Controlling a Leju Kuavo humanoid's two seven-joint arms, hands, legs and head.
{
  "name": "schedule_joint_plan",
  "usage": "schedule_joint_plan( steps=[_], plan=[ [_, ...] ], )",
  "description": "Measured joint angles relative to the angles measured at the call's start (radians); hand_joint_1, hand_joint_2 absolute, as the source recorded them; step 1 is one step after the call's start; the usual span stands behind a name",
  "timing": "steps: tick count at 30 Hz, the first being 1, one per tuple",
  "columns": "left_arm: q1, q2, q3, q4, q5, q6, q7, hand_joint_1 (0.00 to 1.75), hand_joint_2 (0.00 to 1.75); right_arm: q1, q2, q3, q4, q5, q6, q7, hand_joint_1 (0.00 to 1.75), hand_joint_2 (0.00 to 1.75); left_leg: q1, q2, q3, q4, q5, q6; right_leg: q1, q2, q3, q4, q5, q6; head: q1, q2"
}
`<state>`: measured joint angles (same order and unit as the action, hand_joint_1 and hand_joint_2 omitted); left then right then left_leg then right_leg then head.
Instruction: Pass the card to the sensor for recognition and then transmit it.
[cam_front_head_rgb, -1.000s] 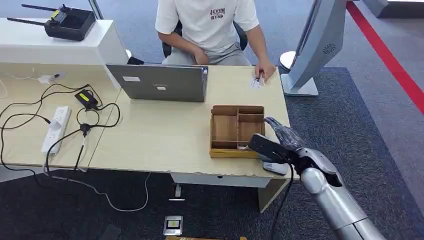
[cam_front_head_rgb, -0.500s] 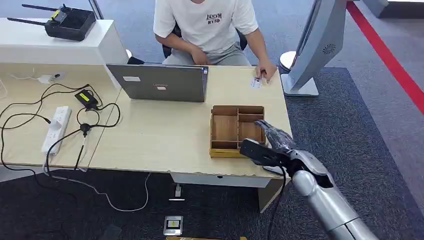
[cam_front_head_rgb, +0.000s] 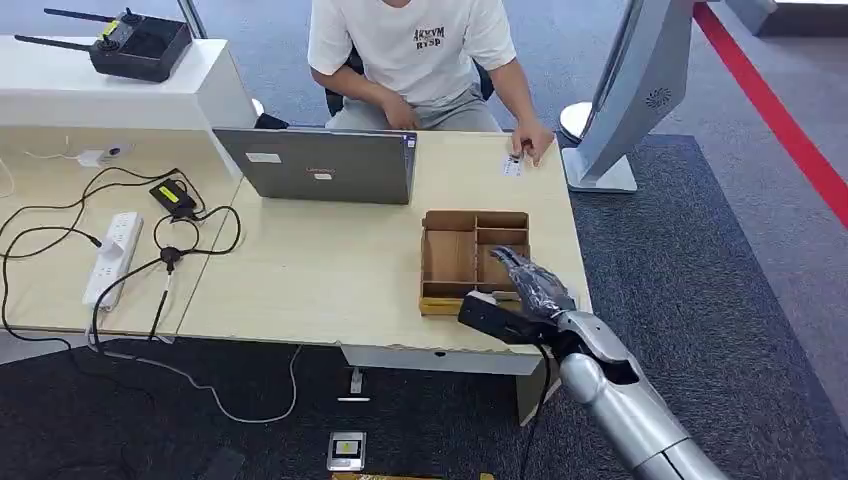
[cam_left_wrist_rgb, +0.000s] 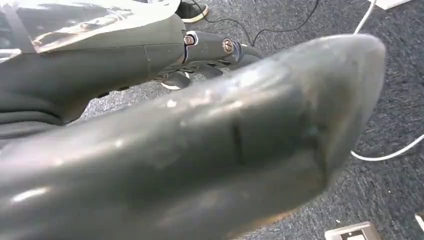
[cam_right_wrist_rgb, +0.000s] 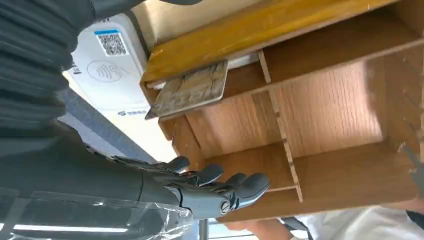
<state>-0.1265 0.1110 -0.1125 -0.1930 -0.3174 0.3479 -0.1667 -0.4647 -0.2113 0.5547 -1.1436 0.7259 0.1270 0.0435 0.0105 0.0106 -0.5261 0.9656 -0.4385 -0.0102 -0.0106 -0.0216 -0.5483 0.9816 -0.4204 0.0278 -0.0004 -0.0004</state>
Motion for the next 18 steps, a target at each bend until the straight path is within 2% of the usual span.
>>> schedule_joint_plan(
  steps=[18],
  plan=[
    [0.004, 0.002, 0.0, 0.0, 0.011, 0.002, -0.004, 0.0, 0.0, -0.01, 0.004, 0.034, 0.017, 0.003, 0.0, -0.01, 0.0, 1.75, 0.0, 0.0, 0.0, 0.0, 0.0, 0.0, 0.0, 0.0, 0.0, 0.0, 0.0, 0.0, 0.0, 0.0]
  ],
)
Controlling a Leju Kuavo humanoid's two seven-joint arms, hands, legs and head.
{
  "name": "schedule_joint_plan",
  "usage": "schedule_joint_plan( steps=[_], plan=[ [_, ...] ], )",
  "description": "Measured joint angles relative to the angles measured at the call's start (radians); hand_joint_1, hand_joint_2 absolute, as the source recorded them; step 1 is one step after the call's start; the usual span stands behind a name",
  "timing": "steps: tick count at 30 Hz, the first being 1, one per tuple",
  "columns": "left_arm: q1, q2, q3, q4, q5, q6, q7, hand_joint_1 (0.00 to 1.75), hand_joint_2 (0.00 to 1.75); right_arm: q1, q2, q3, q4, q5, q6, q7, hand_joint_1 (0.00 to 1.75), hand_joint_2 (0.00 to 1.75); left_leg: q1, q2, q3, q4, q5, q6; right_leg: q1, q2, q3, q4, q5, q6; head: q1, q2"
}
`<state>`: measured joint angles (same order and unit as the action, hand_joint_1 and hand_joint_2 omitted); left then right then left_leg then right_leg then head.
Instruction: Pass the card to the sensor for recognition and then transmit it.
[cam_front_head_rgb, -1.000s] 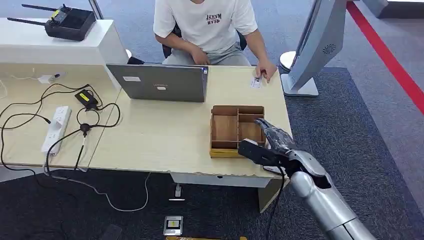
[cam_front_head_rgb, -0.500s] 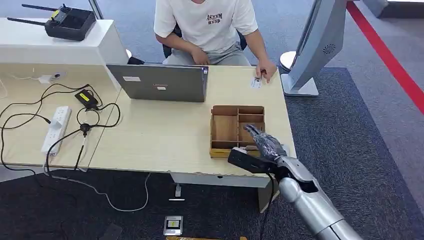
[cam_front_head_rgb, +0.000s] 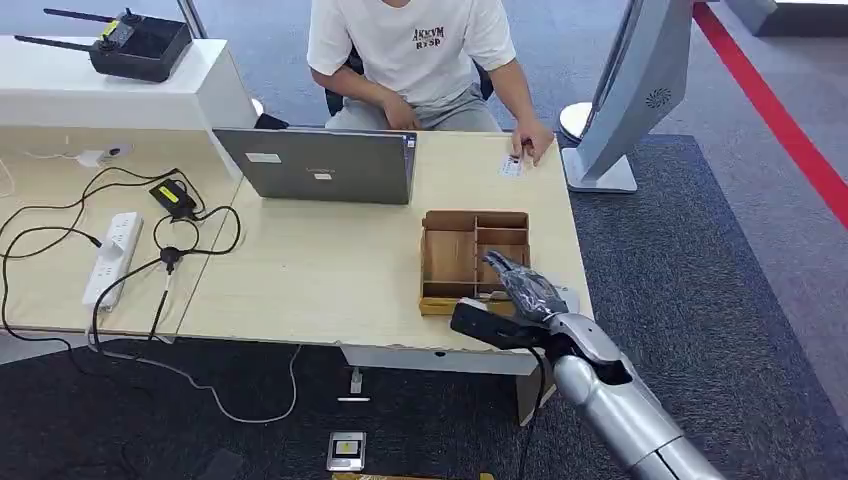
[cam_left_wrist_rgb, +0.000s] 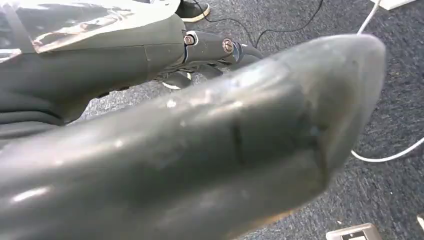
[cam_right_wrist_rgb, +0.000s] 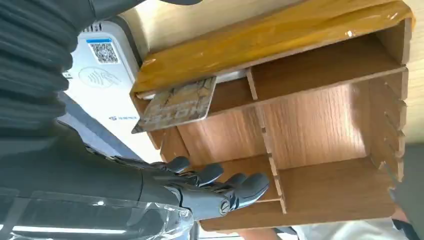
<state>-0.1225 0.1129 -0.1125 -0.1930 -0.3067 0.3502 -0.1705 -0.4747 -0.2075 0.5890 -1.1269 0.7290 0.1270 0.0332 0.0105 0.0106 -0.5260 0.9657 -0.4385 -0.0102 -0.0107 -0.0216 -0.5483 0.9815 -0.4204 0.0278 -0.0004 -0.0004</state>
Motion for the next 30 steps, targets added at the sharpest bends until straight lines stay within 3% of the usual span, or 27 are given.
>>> schedule_joint_plan(
  steps=[10, 30],
  plan=[
    [0.001, 0.0, 0.0, 0.0, 0.0, 0.0, -0.005, 0.0, 0.0, -0.021, -0.006, 0.007, 0.002, -0.006, -0.033, -0.005, 0.0, 1.75, 0.0, 0.0, 0.0, 0.0, 0.0, 0.0, 0.0, 0.0, 0.0, 0.0, 0.0, 0.0, 0.0, 0.0],
    [0.003, 0.009, 0.001, 0.0, 0.018, 0.001, -0.012, 0.0, 0.0, -0.007, -0.069, 0.006, -0.065, 0.014, -0.023, -0.006, 0.0, 1.75, 0.0, 0.0, 0.0, 0.0, 0.0, 0.0, 0.0, 0.0, 0.0, 0.0, 0.0, 0.0, 0.0, 0.0]
  ],
)
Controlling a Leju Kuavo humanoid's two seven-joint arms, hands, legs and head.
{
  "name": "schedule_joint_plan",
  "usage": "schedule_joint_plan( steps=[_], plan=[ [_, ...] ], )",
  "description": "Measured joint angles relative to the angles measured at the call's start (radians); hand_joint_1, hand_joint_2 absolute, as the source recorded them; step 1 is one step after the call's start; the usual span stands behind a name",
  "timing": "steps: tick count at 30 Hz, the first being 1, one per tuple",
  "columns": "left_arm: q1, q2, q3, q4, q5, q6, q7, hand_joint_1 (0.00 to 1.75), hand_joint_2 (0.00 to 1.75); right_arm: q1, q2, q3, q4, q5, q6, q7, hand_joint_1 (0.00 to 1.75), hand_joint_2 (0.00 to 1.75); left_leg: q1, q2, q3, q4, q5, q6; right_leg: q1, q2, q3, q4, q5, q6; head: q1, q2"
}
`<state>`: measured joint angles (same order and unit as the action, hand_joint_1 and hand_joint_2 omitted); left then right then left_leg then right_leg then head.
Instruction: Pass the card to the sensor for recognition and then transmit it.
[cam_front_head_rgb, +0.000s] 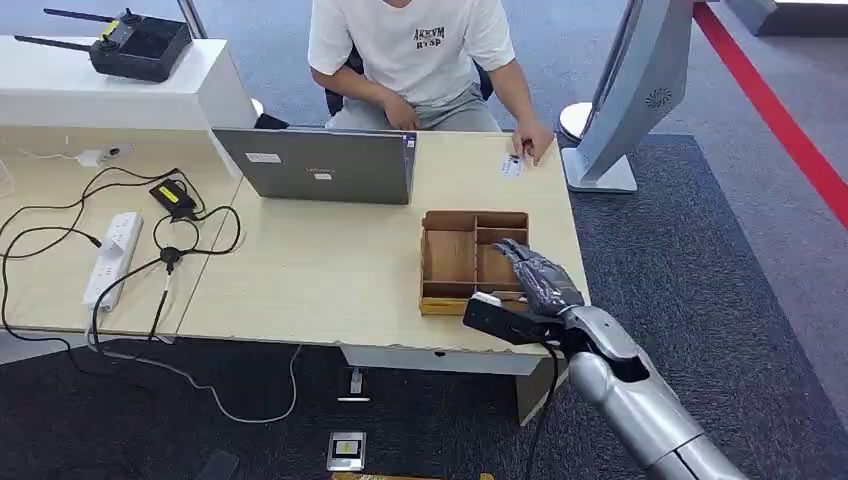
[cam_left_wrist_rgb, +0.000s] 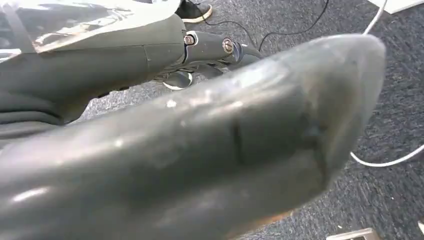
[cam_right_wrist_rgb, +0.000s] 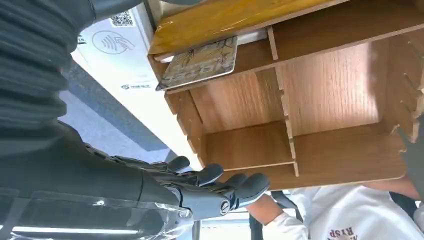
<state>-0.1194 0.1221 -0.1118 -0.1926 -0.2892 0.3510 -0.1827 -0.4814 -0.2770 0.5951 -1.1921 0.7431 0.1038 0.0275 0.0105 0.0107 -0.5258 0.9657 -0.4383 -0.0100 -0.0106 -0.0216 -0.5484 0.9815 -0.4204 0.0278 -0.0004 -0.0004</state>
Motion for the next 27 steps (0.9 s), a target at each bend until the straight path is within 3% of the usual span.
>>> schedule_joint_plan(
  steps=[27],
  plan=[
    [0.0, 0.01, 0.0, 0.0, -0.008, 0.004, -0.011, 0.0, 0.0, 0.01, 0.001, 0.027, -0.025, 0.064, -0.007, -0.019, 0.0, 1.75, 0.0, 0.0, 0.0, 0.0, 0.0, 0.0, 0.0, 0.0, 0.0, 0.0, 0.0, 0.0, 0.0, 0.0]
  ],
)
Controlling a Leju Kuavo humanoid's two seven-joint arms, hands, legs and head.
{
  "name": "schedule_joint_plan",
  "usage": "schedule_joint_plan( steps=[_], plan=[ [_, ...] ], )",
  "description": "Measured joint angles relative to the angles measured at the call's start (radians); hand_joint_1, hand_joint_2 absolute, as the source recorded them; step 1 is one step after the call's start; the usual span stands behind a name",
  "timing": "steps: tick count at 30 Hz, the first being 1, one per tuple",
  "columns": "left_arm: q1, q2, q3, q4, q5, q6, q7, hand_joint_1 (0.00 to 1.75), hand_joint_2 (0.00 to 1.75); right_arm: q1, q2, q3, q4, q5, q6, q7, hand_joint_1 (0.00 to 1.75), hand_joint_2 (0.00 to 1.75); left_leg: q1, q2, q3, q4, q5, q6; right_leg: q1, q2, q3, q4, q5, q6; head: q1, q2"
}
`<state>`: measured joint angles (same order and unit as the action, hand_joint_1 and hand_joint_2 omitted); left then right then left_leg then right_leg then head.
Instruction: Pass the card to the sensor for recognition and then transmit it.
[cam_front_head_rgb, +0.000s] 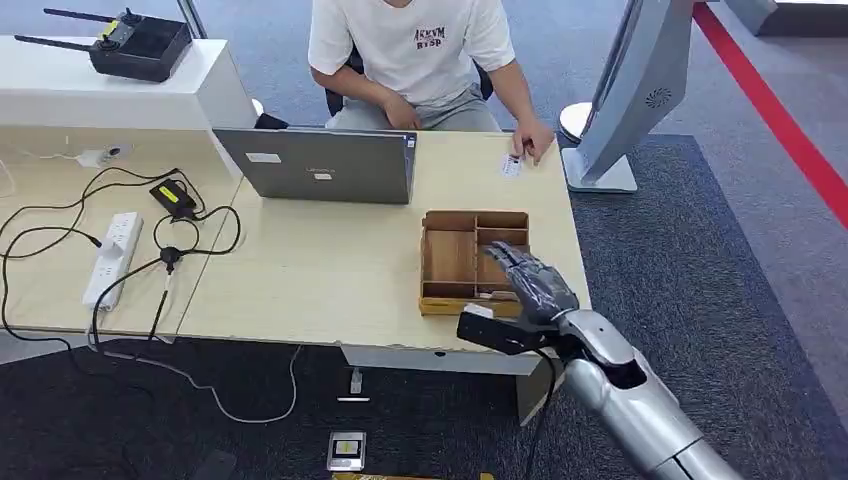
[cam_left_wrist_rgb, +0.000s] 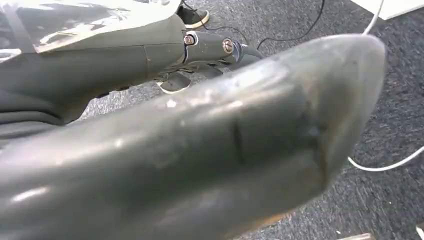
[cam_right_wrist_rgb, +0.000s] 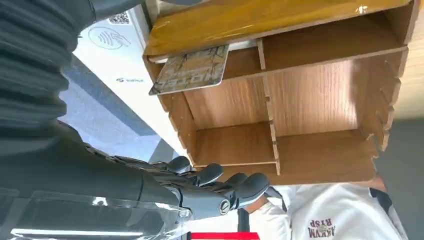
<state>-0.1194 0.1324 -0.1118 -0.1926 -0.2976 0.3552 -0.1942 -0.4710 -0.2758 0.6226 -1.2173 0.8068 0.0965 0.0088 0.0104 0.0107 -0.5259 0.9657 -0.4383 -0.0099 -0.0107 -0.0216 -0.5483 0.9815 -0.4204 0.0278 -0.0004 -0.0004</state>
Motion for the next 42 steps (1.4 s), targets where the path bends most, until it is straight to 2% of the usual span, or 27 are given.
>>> schedule_joint_plan(
  steps=[23, 42],
  plan=[
    [0.0, 0.006, 0.0, 0.0, -0.003, -0.002, 0.006, 0.0, 0.0, -0.019, 0.003, -0.013, 0.132, 0.01, -0.084, -0.018, 0.0, 1.75, 0.0, 0.0, 0.0, 0.0, 0.0, 0.0, 0.0, 0.0, 0.0, 0.0, 0.0, 0.0, 0.0, 0.0],
    [0.0, 0.008, 0.0, 0.0, -0.007, -0.002, 0.006, 0.0, 0.0, -0.017, 0.0, -0.016, 0.185, 0.006, -0.09, -0.017, 0.0, 1.75, 0.0, 0.0, 0.0, 0.0, 0.0, 0.0, 0.0, 0.0, 0.0, 0.0, 0.0, 0.0, 0.0, 0.0]
  ],
)
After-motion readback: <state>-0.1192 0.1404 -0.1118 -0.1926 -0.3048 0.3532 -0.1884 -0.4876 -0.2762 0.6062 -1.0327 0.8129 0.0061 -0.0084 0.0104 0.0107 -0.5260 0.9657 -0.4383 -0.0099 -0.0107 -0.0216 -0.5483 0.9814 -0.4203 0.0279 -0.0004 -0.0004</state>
